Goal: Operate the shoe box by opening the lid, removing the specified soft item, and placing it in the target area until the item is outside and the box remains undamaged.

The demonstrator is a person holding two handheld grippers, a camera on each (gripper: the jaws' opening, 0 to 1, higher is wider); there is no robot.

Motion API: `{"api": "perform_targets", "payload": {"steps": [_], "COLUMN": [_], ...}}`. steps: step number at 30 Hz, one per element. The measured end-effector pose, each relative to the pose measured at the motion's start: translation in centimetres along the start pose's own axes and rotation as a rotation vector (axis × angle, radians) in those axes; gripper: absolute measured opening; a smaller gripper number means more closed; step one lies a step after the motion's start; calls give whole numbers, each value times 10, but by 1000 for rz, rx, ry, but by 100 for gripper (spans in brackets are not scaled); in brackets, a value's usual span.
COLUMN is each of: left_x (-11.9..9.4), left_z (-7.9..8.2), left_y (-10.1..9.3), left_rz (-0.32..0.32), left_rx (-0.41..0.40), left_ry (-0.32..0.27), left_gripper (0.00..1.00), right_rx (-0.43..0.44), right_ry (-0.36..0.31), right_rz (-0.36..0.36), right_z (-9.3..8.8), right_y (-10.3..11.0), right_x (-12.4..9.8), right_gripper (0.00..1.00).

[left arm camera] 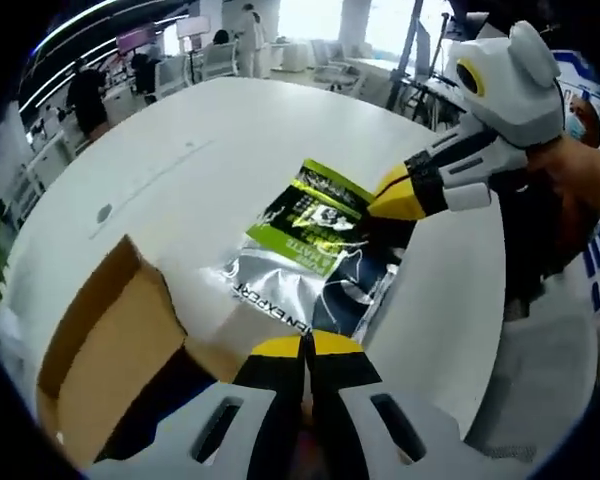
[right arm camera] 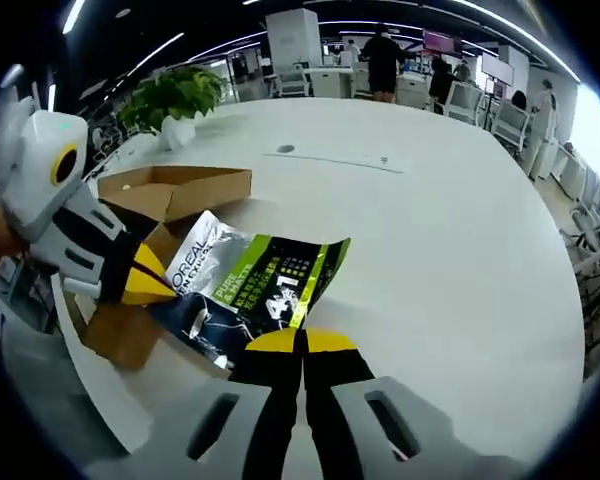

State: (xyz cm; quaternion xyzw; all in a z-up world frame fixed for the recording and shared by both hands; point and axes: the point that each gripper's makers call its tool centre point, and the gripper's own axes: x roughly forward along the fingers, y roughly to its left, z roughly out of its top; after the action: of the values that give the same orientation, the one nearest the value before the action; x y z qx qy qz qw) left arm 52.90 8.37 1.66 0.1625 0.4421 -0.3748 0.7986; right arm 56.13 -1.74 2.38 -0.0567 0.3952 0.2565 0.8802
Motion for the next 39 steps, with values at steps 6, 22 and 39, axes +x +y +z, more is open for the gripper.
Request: {"api": "perform_targets", "payload": {"steps": [6,22,39], "left_x": [10,24,47], "left_z": [-3,1,-14], "left_y": [3,10,7], "left_rz": [45,135,125], "left_rx": [127,372,505], "left_ry": [58,123,212], "left_gripper": [0,0,0], "right_rx": [-8,-18,0], "right_ry": [0,18,22], "right_rz": [-8,-27,-26], "right_z": [-2,-14,-25], "right_y": [-2,-12,-15], "right_x": [9,27,41], "right_gripper": [0,0,0]}}
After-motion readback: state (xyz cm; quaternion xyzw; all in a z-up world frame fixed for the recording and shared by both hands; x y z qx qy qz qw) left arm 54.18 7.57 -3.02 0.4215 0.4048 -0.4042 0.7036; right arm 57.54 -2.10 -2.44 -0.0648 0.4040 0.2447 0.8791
